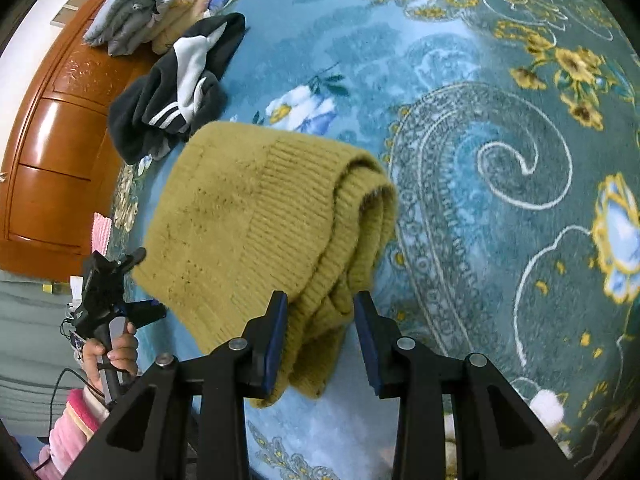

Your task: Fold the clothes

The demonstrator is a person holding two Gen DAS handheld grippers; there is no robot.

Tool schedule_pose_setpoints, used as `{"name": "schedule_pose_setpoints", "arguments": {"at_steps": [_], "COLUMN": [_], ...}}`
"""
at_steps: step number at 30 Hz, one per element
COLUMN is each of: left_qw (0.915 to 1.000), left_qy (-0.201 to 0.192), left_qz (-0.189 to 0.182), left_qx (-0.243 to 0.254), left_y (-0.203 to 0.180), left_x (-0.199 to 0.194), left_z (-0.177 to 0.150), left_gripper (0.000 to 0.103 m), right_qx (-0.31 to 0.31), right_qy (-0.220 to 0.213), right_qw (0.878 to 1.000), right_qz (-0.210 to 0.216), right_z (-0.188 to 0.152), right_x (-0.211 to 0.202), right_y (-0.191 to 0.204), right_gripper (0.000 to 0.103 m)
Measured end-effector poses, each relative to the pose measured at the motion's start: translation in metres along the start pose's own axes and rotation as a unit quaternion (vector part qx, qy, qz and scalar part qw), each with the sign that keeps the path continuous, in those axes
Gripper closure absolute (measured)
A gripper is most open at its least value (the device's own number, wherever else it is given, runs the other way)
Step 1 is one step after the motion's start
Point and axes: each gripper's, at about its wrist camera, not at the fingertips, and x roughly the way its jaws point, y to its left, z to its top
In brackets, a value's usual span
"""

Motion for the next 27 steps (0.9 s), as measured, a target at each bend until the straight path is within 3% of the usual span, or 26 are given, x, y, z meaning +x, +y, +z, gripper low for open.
{"name": "schedule_pose_setpoints", "arguments": {"at_steps": [4,6,9,15,18,23,27], "left_qw": [0.9997,0.9996,0.9996,0.9985,0.9971,0.9973,0.9934], "left_qy": [0.015,0.021,0.022,0.010,0.000,-0.003,-0.008], "left_qz": [0.003,0.001,0.003,0.022,0.048,0.071,0.104], "left_qx": [0.019,0.019,0.018,0.050,0.058,0.019,0.046], "left_y": [-0.007,-0.006,-0.004,-0.014,-0.020,-0.016,-0.026], "left_x": [0.007,0.009,0.009,-0.001,-0.012,-0.031,-0.032], "left_z": [-0.002,-0.003,-0.006,-0.019,-0.032,-0.066,-0.076], "left_gripper": [0.009,0.025,0.040,0.060,0.063,0.064,0.063], "right_qx": [0.005,0.006,0.003,0.023,0.028,0.029,0.038], "right_qy": [0.005,0.006,0.006,0.005,0.004,0.001,0.001], "right_qw": [1.000,1.000,1.000,1.000,1.000,0.999,0.999], "right_qz": [0.001,0.004,-0.002,0.009,0.013,0.024,0.039], "right_z": [-0.001,-0.003,-0.006,-0.015,-0.020,-0.028,-0.030], "right_x": [0.006,0.007,0.006,0.002,0.000,-0.001,0.002], "right_y": [0.003,0.005,0.008,0.002,0.000,-0.001,-0.003], "right_gripper": [0.068,0.068,0.068,0.068,0.068,0.068,0.068]}}
